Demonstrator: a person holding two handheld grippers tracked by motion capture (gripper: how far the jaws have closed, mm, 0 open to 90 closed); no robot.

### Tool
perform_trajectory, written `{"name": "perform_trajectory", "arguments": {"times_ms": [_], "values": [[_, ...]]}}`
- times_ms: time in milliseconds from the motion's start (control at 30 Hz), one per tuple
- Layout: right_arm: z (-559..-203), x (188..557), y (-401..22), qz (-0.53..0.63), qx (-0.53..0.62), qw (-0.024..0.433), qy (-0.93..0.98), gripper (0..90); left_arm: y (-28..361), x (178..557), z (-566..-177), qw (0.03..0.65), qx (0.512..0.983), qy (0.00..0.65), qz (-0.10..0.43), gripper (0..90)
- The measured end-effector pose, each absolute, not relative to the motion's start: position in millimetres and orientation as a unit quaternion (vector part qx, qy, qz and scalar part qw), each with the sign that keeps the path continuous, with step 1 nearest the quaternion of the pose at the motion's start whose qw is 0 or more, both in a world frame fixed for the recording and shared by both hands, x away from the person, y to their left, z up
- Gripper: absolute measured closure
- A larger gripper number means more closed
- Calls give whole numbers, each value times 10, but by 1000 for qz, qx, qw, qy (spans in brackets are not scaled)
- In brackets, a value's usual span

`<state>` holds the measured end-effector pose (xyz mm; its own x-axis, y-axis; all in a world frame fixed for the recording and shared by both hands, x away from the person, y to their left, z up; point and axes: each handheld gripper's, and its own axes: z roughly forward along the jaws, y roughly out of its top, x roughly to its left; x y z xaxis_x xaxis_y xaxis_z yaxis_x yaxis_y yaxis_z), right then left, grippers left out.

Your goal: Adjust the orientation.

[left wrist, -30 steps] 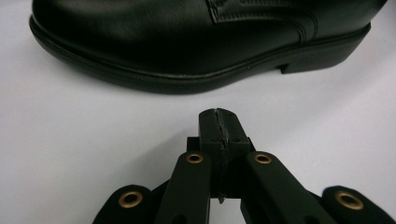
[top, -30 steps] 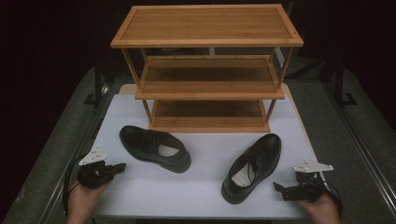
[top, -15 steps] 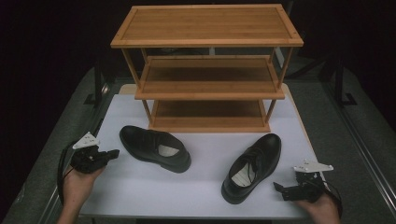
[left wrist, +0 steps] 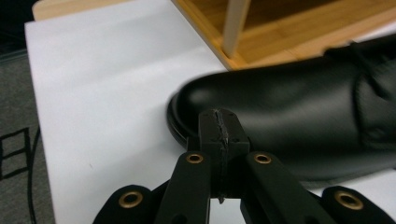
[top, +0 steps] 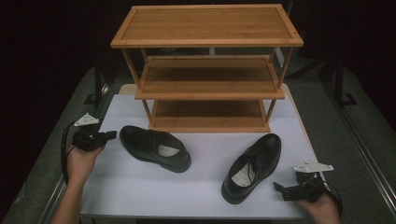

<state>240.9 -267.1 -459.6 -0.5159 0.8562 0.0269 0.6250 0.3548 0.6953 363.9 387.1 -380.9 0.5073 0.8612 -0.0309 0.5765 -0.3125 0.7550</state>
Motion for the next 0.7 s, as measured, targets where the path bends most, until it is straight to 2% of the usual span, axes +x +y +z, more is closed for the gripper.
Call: {"name": "perform_trajectory", "arguments": {"times_ms": [400,700], "values": [[-4596,2410,-2672,333,461,173,804,0,3921,4055,-3985,349,783,474,203,899],[-4596,2411,-2675,334,461,173,804,0,3880,4167,-4174,321,790,483,197,900]]}}
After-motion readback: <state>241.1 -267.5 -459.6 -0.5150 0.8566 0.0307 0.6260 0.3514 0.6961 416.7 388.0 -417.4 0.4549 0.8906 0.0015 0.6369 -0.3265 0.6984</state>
